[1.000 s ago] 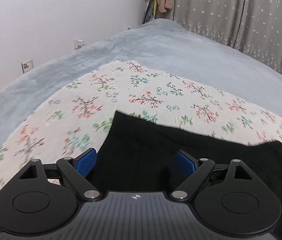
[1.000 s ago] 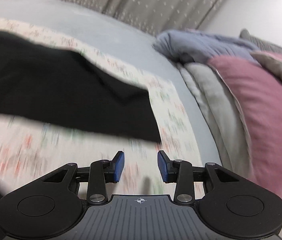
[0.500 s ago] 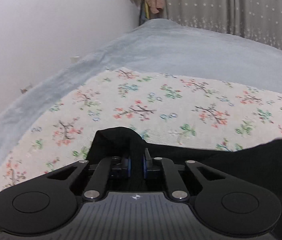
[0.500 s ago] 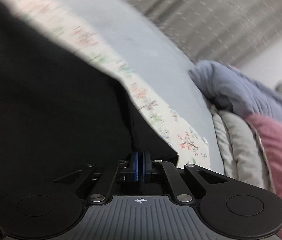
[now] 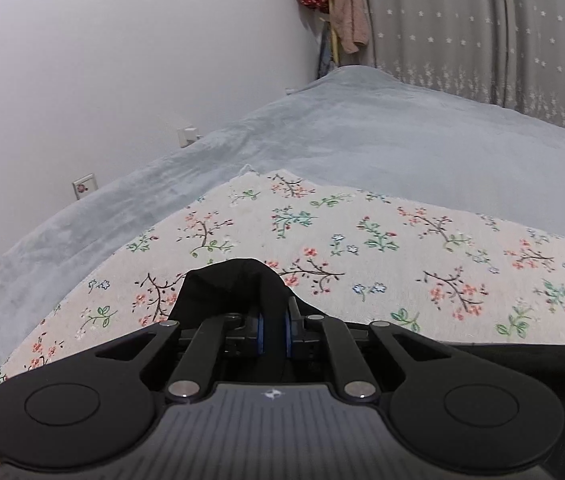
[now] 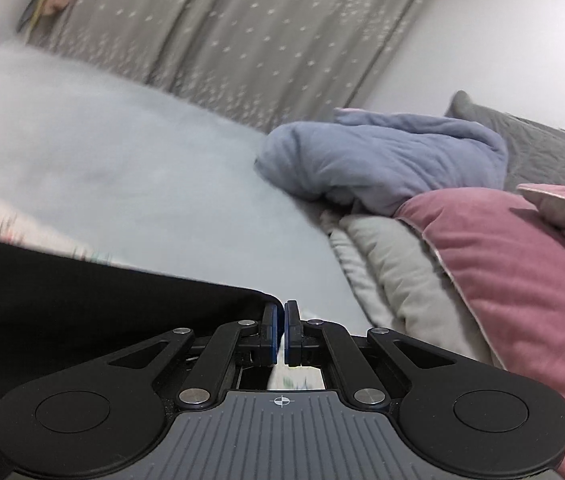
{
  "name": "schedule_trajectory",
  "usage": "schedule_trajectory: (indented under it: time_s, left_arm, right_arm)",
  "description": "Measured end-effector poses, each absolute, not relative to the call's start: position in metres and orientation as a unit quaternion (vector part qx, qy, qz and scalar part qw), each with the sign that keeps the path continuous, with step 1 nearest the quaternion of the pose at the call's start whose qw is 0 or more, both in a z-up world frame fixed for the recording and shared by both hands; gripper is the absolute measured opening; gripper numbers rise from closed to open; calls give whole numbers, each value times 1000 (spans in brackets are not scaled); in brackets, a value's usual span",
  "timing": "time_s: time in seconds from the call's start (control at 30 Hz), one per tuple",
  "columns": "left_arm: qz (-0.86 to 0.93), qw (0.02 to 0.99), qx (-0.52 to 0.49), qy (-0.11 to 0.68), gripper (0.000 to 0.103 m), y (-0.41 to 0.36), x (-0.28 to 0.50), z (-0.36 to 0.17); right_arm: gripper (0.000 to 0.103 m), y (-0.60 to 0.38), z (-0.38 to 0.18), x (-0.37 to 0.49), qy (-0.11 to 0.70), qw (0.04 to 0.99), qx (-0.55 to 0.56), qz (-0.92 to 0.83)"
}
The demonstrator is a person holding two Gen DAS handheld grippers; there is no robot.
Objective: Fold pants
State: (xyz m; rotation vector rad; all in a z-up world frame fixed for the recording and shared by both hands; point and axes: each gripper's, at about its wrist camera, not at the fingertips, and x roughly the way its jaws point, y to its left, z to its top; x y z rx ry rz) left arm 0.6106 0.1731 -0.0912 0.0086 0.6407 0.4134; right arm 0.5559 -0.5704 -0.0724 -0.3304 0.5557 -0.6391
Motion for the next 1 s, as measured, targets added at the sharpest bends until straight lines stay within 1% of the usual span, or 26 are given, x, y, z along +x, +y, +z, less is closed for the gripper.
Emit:
schedule_trajectory:
  time_s: [0.1, 0.27, 0.3, 0.37, 0.4, 0.43, 0.47, 0.5, 0.53, 0.57, 0.6, 0.63, 0.67, 0.7, 0.73, 0.87, 0.93, 1.0]
  left_arm:
    - [213, 925, 3, 314, 6, 174, 616, -97]
    - [225, 923, 10, 313, 7, 170, 622, -106]
    - [226, 922, 17, 314, 8, 167, 624, -108]
    - [223, 919, 30, 323, 14, 165, 627, -110]
    - [219, 919, 26, 327, 15, 168, 628, -108]
    - [211, 920, 12, 330, 18, 173, 627, -105]
    - [202, 923, -6, 329, 20, 178, 625, -101]
    - [192, 926, -24, 325, 21, 184, 621, -97]
    - [184, 928, -44, 320, 23, 190, 615, -91]
    - [178, 930, -63, 316, 28, 196, 609, -86]
    - [178, 929, -78, 314, 33, 199, 603, -82]
    - [188, 927, -90, 312, 51, 203, 595, -77]
    - [196, 928, -95, 302, 59, 207, 586, -72]
    - [199, 931, -95, 290, 61, 209, 577, -66]
    - [201, 934, -92, 282, 64, 211, 569, -61]
    - [195, 928, -117, 294, 64, 221, 541, -48]
    - [174, 930, -127, 298, 64, 220, 520, -42]
    - [158, 935, -124, 292, 68, 213, 498, -39]
  right_arm:
    - [1, -576, -76, 578, 279, 892, -151, -322]
    - [2, -578, -128, 604, 327, 868, -155, -339]
    - [0, -576, -140, 608, 338, 860, -167, -344]
    - [0, -581, -157, 611, 355, 827, -194, -390]
    - [1, -587, -157, 603, 353, 829, -174, -397]
    - [12, -594, -150, 588, 340, 841, -137, -399]
    - [15, -602, -142, 572, 330, 852, -92, -396]
    - [18, -610, -134, 553, 323, 865, -41, -381]
    - [18, -616, -128, 533, 324, 874, 6, -363]
    - [18, -621, -124, 511, 330, 875, 42, -353]
    - [19, -625, -122, 491, 335, 875, 66, -344]
    - [23, -628, -123, 472, 343, 874, 86, -334]
    - [26, -630, -125, 453, 350, 871, 108, -327]
    - [34, -631, -126, 437, 345, 871, 126, -325]
    - [40, -629, -128, 421, 336, 873, 150, -321]
    - [40, -621, -128, 403, 320, 876, 188, -309]
    - [41, -623, -123, 398, 299, 879, 232, -288]
    - [42, -626, -124, 391, 275, 878, 290, -264]
